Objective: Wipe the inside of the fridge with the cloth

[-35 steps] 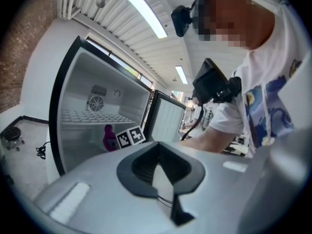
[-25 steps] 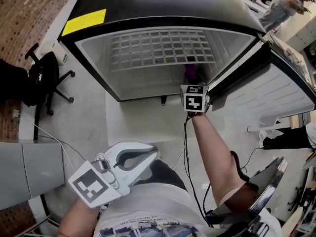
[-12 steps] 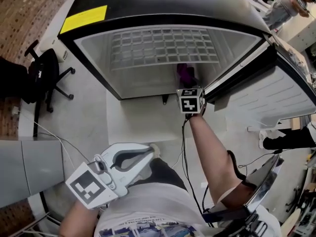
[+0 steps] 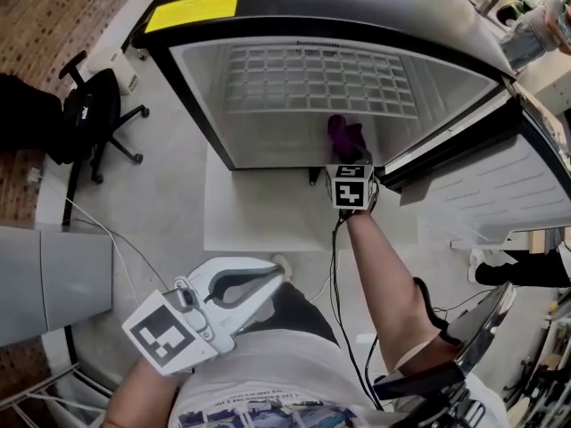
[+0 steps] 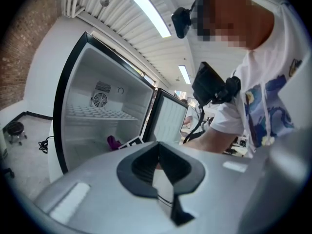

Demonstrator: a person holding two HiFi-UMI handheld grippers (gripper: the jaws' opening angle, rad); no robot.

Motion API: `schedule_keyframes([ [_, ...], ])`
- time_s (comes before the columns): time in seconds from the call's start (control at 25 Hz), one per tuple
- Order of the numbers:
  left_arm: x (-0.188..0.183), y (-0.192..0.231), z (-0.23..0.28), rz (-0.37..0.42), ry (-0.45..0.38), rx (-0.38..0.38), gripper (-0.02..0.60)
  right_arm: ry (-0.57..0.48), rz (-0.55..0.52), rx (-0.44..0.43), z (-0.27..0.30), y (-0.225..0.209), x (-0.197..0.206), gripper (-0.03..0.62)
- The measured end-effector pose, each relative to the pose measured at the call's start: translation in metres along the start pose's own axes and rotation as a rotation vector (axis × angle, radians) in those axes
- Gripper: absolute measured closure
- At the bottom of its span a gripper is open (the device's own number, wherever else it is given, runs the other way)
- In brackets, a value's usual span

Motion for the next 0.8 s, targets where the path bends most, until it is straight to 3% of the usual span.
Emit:
schedule_keyframes([
  [0.8, 0.000, 0.010, -0.040, -0.021, -0.038, -0.158, 0.575, -0.033, -0.053, -0.231, 0.031, 0.136, -0.032, 0.540],
])
Point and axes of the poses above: the fingertips, and each gripper's own axes: z forward along the fingers, y to its left, x out of its underside, the point moved 2 cm from there along -z, backward along the fingers, and after that the axes turned 10 degrees about -x, right-handed, at the moved point
